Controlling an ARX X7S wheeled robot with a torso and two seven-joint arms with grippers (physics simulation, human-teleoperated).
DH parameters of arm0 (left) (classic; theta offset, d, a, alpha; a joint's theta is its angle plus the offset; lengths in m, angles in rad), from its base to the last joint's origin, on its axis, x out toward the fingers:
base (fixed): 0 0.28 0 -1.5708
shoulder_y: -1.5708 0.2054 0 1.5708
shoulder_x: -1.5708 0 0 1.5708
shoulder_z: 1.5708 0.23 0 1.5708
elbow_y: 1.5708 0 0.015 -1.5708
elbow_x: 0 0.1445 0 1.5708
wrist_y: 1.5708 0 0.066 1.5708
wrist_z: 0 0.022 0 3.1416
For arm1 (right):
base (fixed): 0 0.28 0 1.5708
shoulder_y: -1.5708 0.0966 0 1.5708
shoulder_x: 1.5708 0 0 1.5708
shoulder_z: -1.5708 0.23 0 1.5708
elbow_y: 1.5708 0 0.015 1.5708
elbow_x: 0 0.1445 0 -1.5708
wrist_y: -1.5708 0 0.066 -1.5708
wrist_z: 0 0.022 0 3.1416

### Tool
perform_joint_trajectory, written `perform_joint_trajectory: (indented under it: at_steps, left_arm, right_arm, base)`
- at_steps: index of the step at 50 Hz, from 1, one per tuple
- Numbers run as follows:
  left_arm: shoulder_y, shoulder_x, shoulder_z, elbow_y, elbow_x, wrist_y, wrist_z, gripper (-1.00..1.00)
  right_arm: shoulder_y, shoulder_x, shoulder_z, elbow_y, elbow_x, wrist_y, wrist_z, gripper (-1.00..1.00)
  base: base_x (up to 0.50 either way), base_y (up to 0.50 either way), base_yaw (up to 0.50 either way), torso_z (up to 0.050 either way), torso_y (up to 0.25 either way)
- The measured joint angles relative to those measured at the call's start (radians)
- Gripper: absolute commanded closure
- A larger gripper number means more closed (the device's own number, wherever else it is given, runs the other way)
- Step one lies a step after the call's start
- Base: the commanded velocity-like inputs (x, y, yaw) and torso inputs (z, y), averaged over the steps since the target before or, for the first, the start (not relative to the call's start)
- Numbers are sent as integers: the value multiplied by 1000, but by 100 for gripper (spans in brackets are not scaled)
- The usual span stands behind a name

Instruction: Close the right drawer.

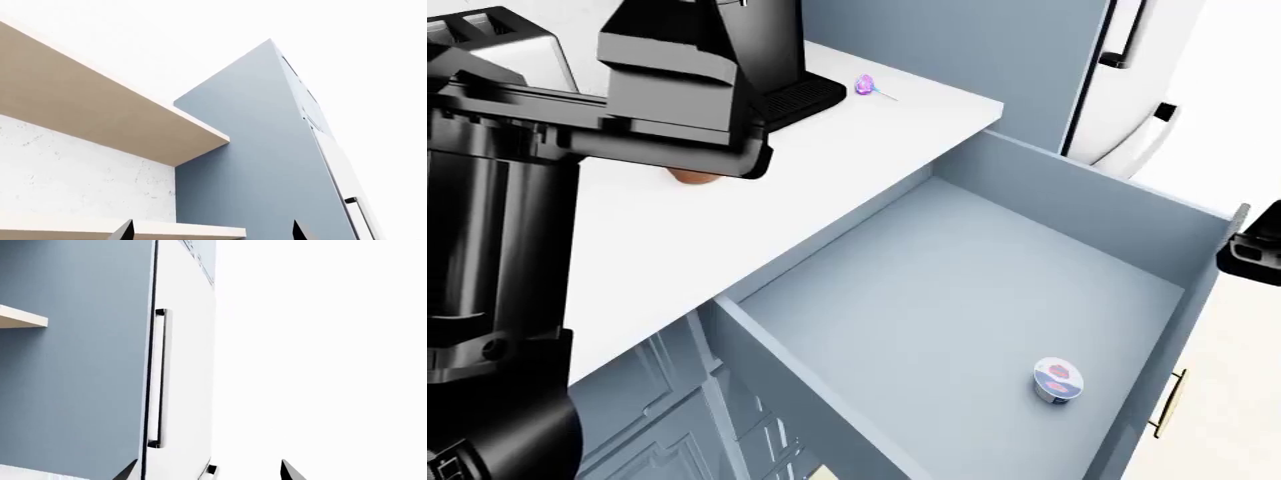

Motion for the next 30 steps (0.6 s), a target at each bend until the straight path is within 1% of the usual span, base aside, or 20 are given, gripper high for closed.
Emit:
perform_joint_trajectory:
  at_steps: [7, 13, 21, 30]
  left_arm:
    - [2, 0, 4, -2, 3, 3, 0, -100]
    - [2, 0, 6, -4, 5, 5, 0, -100]
    - [2, 1, 10, -7, 7, 7, 0, -100]
    - [0, 2, 14, -9, 7, 8, 0, -100]
  right_arm:
    - [-102, -8, 39, 36, -27, -47, -11, -100]
    - [-250, -23, 145, 56, -46, -81, -21, -100]
    - [-420, -69, 281, 77, -72, -103, -50, -100]
    - [-496, -116, 315, 109, -104, -122, -83, -100]
  base:
    - [0, 0, 0, 0, 0]
    - [0, 0, 0, 0, 0]
    - [0, 0, 0, 0, 0]
    - [0, 0, 0, 0, 0]
